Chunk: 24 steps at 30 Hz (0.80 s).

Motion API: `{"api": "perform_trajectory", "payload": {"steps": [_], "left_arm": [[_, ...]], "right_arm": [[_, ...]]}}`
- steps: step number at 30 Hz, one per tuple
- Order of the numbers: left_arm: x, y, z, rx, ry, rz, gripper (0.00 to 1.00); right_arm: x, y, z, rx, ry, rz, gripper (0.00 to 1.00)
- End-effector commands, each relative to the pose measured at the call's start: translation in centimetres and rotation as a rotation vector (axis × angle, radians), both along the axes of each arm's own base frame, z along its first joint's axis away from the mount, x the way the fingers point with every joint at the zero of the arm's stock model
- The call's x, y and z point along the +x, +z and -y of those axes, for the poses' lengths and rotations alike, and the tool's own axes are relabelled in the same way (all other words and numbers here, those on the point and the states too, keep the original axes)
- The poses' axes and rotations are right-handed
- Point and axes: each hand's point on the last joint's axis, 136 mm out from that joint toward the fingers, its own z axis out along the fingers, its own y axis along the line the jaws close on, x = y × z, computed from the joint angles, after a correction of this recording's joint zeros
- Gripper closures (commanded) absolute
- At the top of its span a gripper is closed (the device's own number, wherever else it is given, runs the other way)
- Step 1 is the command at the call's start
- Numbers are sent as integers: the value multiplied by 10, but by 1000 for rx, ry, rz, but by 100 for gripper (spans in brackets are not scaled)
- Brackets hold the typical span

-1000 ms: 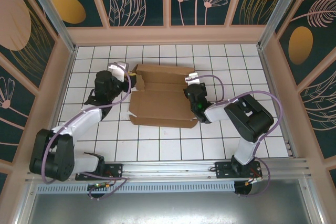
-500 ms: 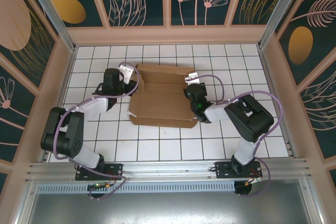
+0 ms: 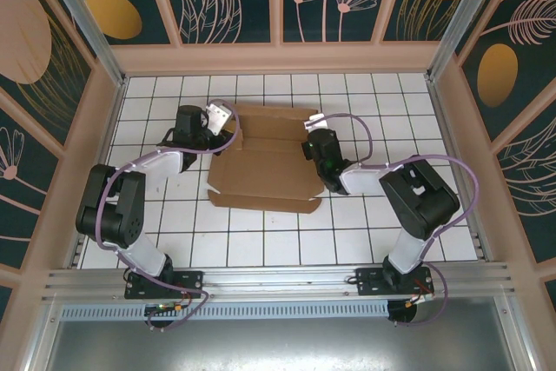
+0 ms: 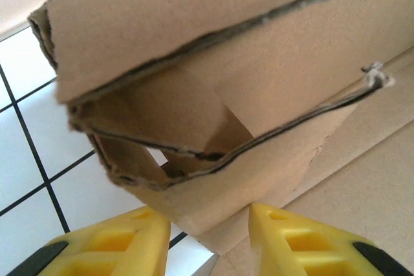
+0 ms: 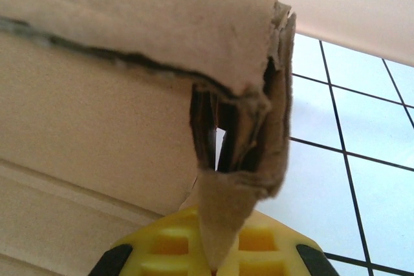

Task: Fold the paper box

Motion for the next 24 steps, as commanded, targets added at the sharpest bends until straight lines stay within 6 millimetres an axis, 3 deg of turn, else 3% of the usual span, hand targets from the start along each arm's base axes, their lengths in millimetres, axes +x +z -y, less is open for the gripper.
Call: {"api": "perform_trajectory", "payload": {"steps": [1,8,15,24], "left_arm": [[3,-1,3,-13,-10,6,63],[6,19,-4,-36,49,76,55],[1,12,-11,-37,85,75,57],[4,12,-18,-32,130,99,55]], "right_arm": [[-7,-4,-11,9,65,-58,100],[-10,-8,-10,10,72,-51,100],[-10,-19,10,-96,-34,19,100],[-12,-22,9,-127,-58,42,100]]}}
